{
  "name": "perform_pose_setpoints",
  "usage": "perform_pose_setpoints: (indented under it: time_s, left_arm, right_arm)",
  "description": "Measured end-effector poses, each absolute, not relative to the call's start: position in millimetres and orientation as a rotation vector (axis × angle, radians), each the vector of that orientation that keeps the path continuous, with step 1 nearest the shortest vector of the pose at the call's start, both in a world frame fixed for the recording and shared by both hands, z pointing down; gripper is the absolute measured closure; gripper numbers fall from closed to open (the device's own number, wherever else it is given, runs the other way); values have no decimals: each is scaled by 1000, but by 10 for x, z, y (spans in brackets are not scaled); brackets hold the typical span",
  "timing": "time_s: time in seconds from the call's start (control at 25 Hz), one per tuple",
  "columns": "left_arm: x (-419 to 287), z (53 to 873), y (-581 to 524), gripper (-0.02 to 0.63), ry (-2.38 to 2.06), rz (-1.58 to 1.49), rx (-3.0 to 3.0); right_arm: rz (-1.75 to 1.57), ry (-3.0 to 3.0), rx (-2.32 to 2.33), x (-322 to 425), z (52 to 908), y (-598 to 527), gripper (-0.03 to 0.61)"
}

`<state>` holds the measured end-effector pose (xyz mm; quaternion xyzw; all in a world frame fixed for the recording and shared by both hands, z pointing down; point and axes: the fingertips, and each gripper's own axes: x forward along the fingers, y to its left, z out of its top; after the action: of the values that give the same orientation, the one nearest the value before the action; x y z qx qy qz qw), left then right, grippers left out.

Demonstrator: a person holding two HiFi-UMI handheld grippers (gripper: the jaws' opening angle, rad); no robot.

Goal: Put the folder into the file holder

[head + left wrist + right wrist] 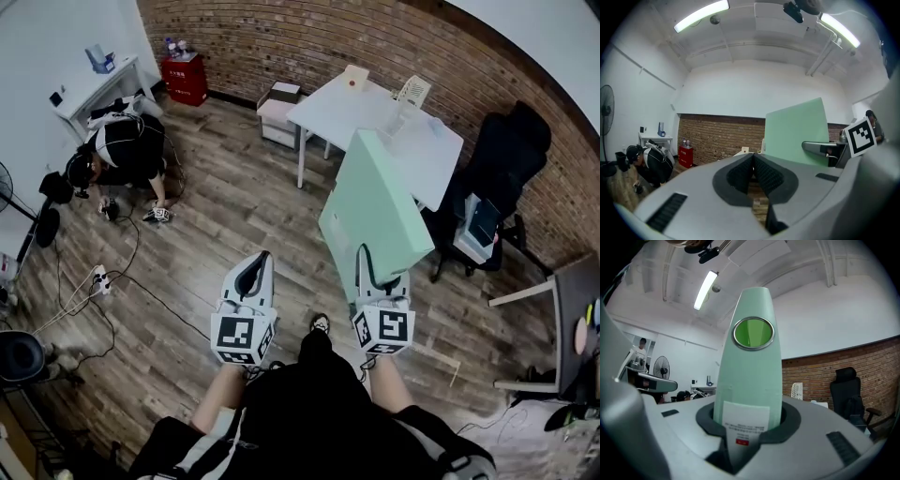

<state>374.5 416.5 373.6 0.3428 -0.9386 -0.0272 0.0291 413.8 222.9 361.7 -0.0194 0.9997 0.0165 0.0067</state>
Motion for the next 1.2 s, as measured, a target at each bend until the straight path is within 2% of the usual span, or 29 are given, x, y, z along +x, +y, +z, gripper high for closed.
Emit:
perform_pose_setpoints:
  time_s: [0.36, 0.6, 1.2]
  left_arm:
    - [2966, 3579, 3372, 594, -2917, -40, 1065]
    - [2647, 3587, 2738, 594, -2879, -30, 1080]
    - [1718, 3717, 2058, 594, -2829, 9, 1151]
  right_arm:
    - [37, 3101, -6, 3334, 3479, 1540, 431]
    - [3, 3112, -8, 3078, 3494, 893, 431]
    - [-74, 3137, -51, 2330, 3738, 326, 431]
